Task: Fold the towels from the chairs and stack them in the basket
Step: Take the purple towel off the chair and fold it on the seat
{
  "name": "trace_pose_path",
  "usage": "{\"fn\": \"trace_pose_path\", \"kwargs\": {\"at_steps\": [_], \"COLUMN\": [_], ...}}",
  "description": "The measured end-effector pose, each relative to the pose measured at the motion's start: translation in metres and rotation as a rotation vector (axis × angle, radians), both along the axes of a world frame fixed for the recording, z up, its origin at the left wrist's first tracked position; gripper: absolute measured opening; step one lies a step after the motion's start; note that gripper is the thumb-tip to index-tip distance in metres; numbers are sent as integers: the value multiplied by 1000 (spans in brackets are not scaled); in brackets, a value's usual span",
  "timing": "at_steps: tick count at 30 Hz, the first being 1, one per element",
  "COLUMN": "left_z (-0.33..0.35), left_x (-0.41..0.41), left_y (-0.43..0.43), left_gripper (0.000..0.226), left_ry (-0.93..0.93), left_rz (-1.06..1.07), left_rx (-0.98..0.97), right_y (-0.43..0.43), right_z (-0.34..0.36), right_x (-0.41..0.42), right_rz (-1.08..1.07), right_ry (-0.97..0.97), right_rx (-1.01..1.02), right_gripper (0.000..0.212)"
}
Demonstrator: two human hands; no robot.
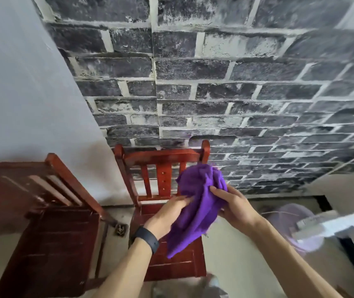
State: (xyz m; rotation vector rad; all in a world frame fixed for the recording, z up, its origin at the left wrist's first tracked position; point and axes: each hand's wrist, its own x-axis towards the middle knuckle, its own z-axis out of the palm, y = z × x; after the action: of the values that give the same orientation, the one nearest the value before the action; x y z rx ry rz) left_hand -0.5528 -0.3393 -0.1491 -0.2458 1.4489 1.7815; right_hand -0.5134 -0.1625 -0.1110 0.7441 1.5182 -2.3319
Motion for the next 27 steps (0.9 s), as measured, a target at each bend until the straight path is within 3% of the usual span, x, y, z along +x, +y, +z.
{"fn": "trace_pose_path", "kwargs": {"at_steps": [3,7,9,12,14,16,18,20,22,27], "left_z": [2,15,17,15,17,22,28,29,29,26], "left_x": [12,31,37,41,45,50,59,67,74,78], "left_y": [-4,-15,-22,-32,-36,-41,-47,-53,-52,-55], "left_gripper": [15,14,25,30,26,43,77,110,122,59], "left_ry": [10,87,109,220,168,29,-14,57,131,382], "left_rz": [103,-71,-105,-19,72,57,-101,-277,-321,-79], "left_rx": [26,-146,-182,-345,-355,-193,-164,-349,-572,-807], "right_y": [8,16,28,48,60,68,77,84,91,100], "right_z": [-8,-42,-58,-62,-61,-59,-59,-61,-60,-47], "right_x": [34,71,86,104,112,115,114,112,113,121], "right_rz": [-35,-121,-183,-171,-173,-177,-204,-207,-177,-141], "right_ry": [-41,-178,-181,-122,-78,-45,-42,-61,-52,-38], "right_rx": [138,375,524,802,792,733,664,638,666,707], "right_gripper": [23,13,9,20,26,23,18,16,18,30]}}
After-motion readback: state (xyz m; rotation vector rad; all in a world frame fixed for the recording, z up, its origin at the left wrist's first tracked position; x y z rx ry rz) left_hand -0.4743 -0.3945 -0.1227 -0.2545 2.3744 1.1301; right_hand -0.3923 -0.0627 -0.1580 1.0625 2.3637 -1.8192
